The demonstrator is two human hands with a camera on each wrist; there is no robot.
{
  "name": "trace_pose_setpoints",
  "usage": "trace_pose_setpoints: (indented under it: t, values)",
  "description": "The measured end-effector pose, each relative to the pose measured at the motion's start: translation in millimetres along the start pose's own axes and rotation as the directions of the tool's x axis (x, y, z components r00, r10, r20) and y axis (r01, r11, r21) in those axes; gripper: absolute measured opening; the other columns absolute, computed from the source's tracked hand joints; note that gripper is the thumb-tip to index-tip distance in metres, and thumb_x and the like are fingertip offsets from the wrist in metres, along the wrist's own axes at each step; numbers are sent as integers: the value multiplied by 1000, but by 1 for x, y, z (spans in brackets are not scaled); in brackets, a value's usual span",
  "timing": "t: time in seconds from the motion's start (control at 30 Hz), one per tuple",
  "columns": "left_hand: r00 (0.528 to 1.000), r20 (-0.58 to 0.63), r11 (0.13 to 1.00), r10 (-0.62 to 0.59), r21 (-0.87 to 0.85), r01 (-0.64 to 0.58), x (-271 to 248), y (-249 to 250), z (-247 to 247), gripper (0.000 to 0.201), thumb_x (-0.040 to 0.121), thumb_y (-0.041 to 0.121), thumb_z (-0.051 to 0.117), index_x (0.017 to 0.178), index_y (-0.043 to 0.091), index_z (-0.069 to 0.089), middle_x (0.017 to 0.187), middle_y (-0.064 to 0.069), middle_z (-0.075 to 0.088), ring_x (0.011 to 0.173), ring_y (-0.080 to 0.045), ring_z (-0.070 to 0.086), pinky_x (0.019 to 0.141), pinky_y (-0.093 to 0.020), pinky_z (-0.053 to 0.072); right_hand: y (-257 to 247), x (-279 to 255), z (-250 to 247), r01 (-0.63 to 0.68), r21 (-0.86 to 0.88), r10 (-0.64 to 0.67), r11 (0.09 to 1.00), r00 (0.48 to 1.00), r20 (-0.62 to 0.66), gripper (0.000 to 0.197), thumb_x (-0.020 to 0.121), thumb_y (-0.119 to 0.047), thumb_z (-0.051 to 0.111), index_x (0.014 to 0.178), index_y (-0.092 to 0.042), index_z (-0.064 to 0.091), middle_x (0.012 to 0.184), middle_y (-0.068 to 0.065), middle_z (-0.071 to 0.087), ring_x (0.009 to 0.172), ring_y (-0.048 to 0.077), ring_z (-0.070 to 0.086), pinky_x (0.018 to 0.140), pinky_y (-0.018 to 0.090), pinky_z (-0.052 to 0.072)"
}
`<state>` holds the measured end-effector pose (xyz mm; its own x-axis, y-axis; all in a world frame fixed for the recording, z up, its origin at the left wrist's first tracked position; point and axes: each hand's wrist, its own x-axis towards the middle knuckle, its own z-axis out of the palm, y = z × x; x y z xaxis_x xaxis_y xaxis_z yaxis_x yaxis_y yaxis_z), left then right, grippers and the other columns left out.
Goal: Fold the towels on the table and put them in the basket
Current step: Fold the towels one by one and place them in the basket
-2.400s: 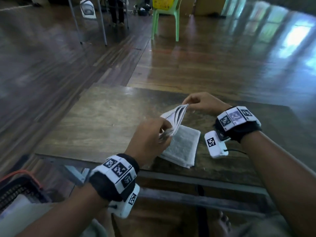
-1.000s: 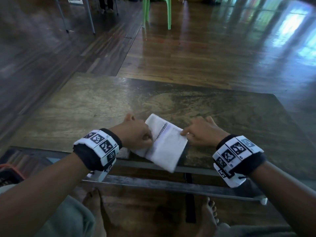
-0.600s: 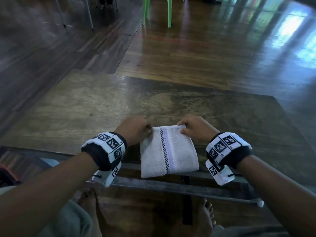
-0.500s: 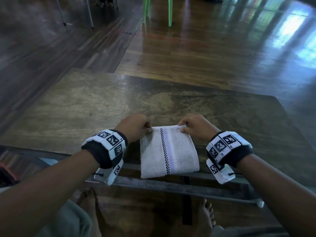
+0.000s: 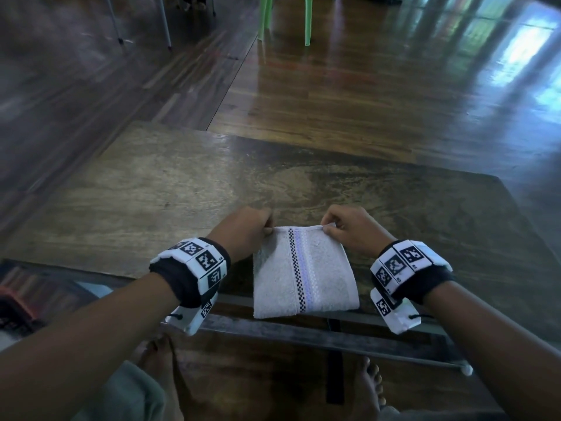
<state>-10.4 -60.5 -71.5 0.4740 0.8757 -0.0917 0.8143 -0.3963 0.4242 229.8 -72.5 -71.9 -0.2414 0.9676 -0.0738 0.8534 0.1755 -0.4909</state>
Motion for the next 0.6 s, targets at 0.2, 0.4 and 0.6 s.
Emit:
trace_pose_setpoints:
  t: [0.2,0.4,0.6]
  values:
    - [1000,22,999,5,-43,-4,-2,-5,-5,14,93,16,52,93,12,66,94,-5,67,84,-19,60,75,-30,47,-2,-7,-2,-2,-30,2,1000,1000,9,15,88,-17,60,99,-11,68,95,-3,64,84,7,55,73,19,40]
    - [1000,-16,998,15,-64,-16,-4,-8,-3,14,90,17,56,89,12,69,89,-4,68,78,-13,55,70,-23,37,4,-11,-2,-2,-48,2,999,1000,6,18,87,-14,62,103,-11,68,102,1,68,87,8,57,76,19,41]
    - [1000,-28,996,2,-84,-4,-6,-7,-2,10,92,17,53,83,18,57,81,2,57,76,-15,54,66,-25,37,2,-7,-1,62,33,-59,998,995,-75,9,83,-10,66,90,-10,71,96,1,71,87,8,61,77,23,49]
